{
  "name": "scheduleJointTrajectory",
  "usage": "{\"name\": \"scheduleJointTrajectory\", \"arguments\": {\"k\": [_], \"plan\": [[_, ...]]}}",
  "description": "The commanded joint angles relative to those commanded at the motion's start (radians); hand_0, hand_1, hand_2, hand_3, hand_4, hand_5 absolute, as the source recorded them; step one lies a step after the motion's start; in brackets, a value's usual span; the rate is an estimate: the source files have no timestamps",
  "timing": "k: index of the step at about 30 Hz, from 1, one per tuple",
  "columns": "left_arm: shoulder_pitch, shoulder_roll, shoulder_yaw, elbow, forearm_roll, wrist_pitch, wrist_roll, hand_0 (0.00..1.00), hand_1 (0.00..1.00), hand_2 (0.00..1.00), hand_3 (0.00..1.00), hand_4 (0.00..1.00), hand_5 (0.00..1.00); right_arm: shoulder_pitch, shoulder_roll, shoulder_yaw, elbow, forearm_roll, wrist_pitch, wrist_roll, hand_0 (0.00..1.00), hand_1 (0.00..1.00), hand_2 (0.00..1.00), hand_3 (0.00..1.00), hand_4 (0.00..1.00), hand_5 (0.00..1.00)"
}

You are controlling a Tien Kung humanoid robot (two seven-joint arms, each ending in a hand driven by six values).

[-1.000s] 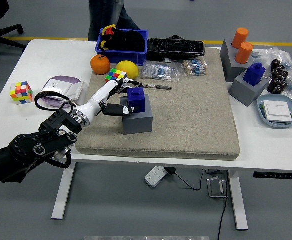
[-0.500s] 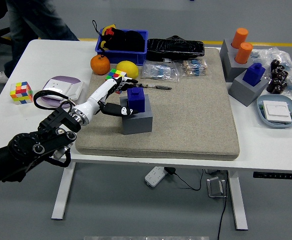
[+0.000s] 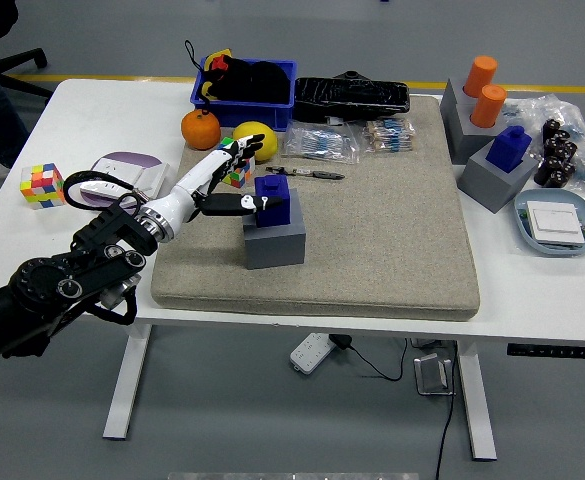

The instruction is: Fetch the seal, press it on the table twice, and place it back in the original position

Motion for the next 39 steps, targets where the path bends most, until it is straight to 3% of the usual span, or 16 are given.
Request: {"name": "scheduleJointTrajectory", "arguments": {"k": [5,6,11,17,39], "plan": [[0.006,0.021,-0.038,-0.004,0.007,-0.004,0.004,0.998,0.998,0.998,0.998,0.998,0.524,0.001,-0.001,0.003,0.000,-0.001,0.000,0.000,0.869,0.782,0.736,0.744,0.803,0.564],[0.008,0.031,-0.052,-0.002,0.011,0.006,0.007,0.998,0.998,0.998,0.998,0.998,0.587,0.002,-0.001,0.004,0.000,-0.002,-0.001,0.000,0.867,0.782,0.734,0.743,0.803,0.563],[0.019,0.084,-0.124,0.027,0.021,0.045,0.007,0.998,0.998,0.998,0.998,0.998,0.587,0.003,-0.005,0.005,-0.001,-0.003,-0.002,0.001,0.867,0.782,0.734,0.743,0.803,0.563],[0.034,0.137,-0.161,0.057,0.009,0.049,0.011,0.998,0.998,0.998,0.998,0.998,0.575,-0.002,-0.005,0.005,-0.002,-0.003,-0.001,0.001,0.867,0.782,0.734,0.744,0.803,0.564],[0.096,0.205,-0.260,0.095,0.021,0.045,0.047,0.966,0.990,0.987,0.994,0.998,0.561,0.003,-0.005,0.008,-0.003,-0.009,-0.009,0.003,0.866,0.782,0.734,0.745,0.803,0.565]]}}
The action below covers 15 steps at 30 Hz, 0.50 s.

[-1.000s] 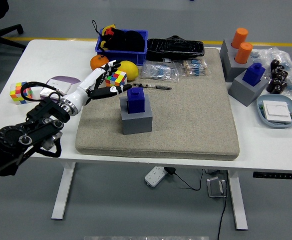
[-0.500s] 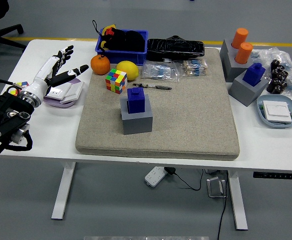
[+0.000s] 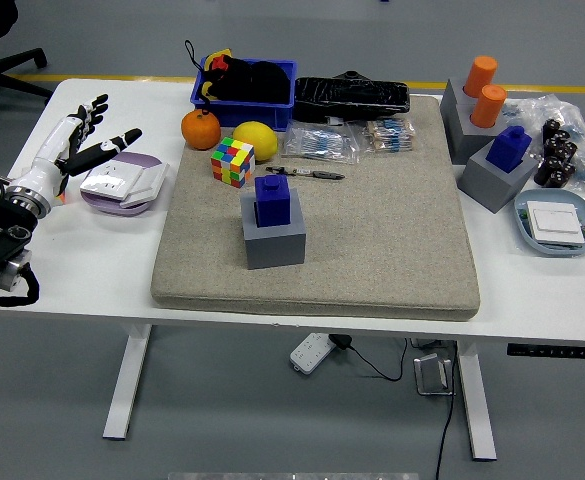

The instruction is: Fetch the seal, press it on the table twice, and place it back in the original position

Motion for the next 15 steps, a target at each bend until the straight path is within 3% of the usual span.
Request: {"name": "scheduleJointTrajectory", "arguments": {"k": [15], "plan": [[-0.002,0.010,-0.035,-0.008,0.007,0.005,-0.001,0.960,0.985,0.981,0.989,0.998,0.560,0.008,0.003,0.001,-0.001,0.001,-0.002,0.000,0.867,0.782,0.736,0.744,0.803,0.565]]}}
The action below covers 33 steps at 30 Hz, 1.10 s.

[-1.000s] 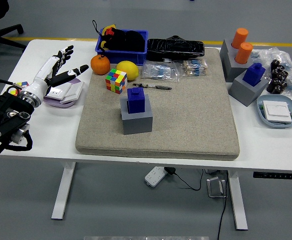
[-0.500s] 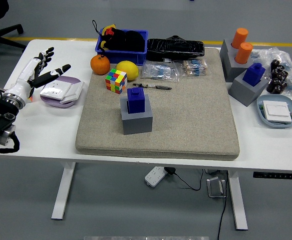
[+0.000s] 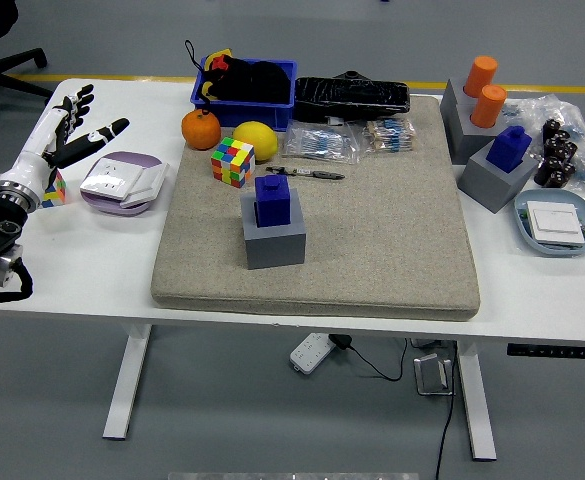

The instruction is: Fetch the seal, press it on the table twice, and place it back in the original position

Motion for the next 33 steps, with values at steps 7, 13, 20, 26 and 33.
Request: {"name": "scheduleJointTrajectory", "arguments": {"k": [7,13,20,26,33], "plan": [[-0.004,0.001,0.001,-0.002,0.003,0.000,0.002,0.959,0.985,0.981,0.987,0.998,0.566,-0.002,0.001,0.006,0.000,0.000,0.000,0.000,0.866,0.781,0.736,0.745,0.803,0.565],[-0.006,0.004,-0.003,-0.003,0.004,0.000,0.005,0.958,0.984,0.980,0.985,0.998,0.567,-0.003,0.001,0.011,0.000,-0.002,0.000,0.000,0.866,0.781,0.737,0.744,0.803,0.566],[-0.006,-0.006,-0.003,-0.003,0.007,-0.002,0.008,0.957,0.984,0.979,0.985,0.998,0.553,-0.008,0.002,0.025,-0.002,-0.005,0.000,0.001,0.866,0.781,0.738,0.744,0.802,0.566],[-0.010,-0.010,0.002,-0.007,0.008,-0.002,0.008,0.957,0.983,0.977,0.984,0.998,0.548,-0.011,0.003,0.030,-0.001,-0.004,0.001,0.002,0.866,0.781,0.739,0.744,0.801,0.567],[-0.012,-0.008,0.002,-0.012,0.011,-0.002,0.008,0.957,0.983,0.977,0.984,0.998,0.548,-0.011,-0.001,0.032,0.001,-0.004,0.000,0.002,0.866,0.782,0.739,0.745,0.800,0.566]]}}
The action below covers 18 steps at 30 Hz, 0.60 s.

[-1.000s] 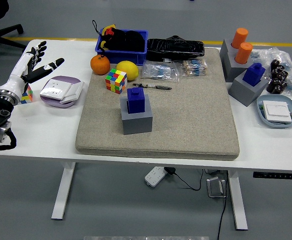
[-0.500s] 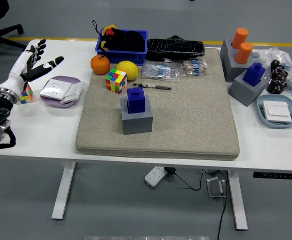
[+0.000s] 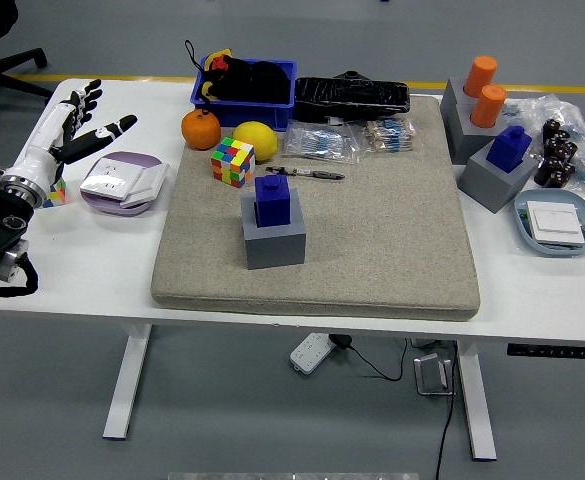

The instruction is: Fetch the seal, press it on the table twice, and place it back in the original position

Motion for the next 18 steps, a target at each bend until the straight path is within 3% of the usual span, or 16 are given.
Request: {"name": "scheduleJointTrajectory", "arguments": {"k": [18], "plan": [[-0.008,0.001,0.014,-0.006,0.003,-0.001,0.002,0.956,0.982,0.975,0.981,0.986,0.547,-0.002,-0.001,-0.004,0.000,0.004,0.001,0.000,0.866,0.782,0.739,0.744,0.800,0.567]]}}
